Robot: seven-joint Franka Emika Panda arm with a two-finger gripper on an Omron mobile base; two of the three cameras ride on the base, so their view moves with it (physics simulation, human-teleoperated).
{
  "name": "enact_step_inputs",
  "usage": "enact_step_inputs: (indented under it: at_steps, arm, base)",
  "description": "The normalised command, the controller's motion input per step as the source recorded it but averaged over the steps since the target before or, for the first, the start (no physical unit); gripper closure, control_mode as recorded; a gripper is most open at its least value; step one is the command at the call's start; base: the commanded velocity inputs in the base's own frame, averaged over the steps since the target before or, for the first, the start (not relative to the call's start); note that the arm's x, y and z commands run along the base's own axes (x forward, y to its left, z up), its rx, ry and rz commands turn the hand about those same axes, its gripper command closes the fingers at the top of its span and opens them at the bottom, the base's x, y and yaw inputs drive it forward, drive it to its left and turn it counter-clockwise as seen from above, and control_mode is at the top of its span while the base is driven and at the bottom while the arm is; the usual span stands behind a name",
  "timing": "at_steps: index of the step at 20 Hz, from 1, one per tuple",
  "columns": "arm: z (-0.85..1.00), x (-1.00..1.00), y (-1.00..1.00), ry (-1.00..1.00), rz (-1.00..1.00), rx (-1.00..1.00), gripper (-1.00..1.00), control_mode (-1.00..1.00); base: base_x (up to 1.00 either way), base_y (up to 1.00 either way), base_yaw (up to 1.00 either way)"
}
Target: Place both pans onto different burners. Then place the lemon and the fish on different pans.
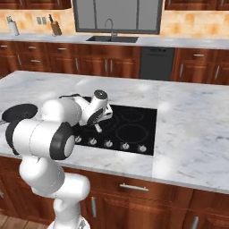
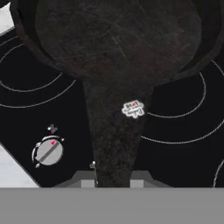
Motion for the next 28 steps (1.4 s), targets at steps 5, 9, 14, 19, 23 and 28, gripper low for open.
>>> enact_step_inputs:
  at_steps: [5,9,14,19,23,28]
  arm:
    - [0.00,0.00,0.00,0.00,0.00,0.00,1.00,1.00]
    - [0.00,0.00,0.00,0.00,0.00,0.00,1.00,1.00]
    - [0.00,0.00,0.00,0.00,0.00,0.00,1.00,1.00]
    - [0.00,0.00,0.00,0.00,0.00,0.00,1.00,1.00]
    - [0.00,0.00,0.00,0.00,0.00,0.00,1.00,1.00]
    - [0.00,0.00,0.00,0.00,0.00,0.00,1.00,1.00]
  base:
    - [0.00,0.55,0.00]
    - [0.00,0.54,0.00]
    - [0.00,0.54,0.00]
    - [0.00,0.53,0.00]
    - [0.00,0.52,0.00]
    - [0.00,0.51,0.00]
